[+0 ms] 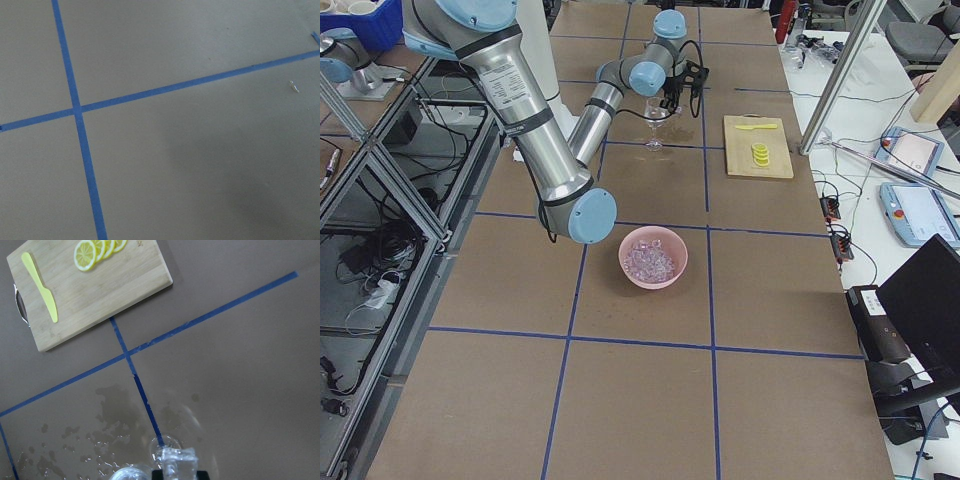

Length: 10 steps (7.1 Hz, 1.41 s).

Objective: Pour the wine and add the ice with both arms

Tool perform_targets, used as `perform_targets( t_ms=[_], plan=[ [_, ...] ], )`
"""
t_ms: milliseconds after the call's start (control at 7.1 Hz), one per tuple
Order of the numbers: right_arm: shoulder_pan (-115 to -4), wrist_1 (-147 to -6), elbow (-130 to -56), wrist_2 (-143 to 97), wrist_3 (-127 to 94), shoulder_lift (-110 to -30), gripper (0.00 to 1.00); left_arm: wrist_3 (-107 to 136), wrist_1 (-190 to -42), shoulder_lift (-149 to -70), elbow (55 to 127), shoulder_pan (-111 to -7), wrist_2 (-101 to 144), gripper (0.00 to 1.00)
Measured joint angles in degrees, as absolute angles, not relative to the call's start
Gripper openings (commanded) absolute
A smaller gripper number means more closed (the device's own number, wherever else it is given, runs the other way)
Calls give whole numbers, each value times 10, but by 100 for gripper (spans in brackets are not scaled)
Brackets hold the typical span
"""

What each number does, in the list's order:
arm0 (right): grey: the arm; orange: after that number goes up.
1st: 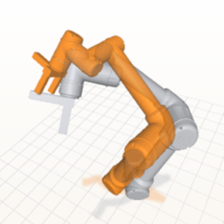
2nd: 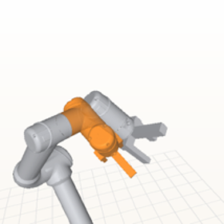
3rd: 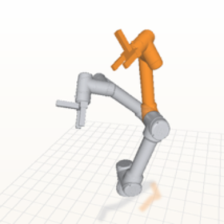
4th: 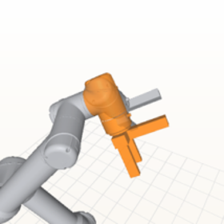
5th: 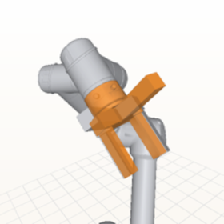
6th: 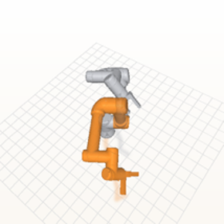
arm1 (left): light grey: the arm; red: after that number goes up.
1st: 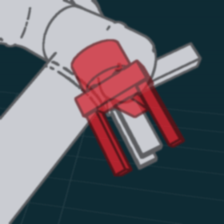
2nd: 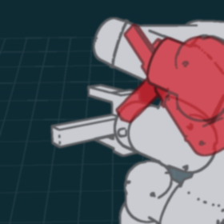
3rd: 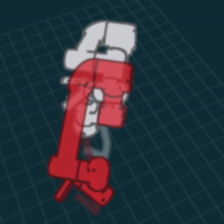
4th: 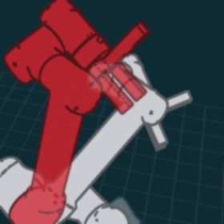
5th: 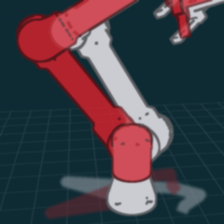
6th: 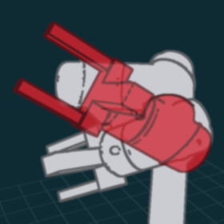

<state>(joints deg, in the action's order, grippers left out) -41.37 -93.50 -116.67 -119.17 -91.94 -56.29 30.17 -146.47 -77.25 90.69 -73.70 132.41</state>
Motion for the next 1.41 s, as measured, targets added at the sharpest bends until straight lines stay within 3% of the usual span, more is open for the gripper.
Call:
perform_targets(
  t_ms=[704,845,1408],
  plan=[
    [-294,-935,-1123,-1061,-1007,-484,0,202,-1398,-784,924,-754,1372,100],
    [-290,-935,-1117,-1057,-1009,-478,99,196,-1397,-783,926,-758,1371,100],
    [-285,-936,-1123,-1045,-1006,-485,100,180,-1369,-781,934,-764,1371,100]
  ],
)
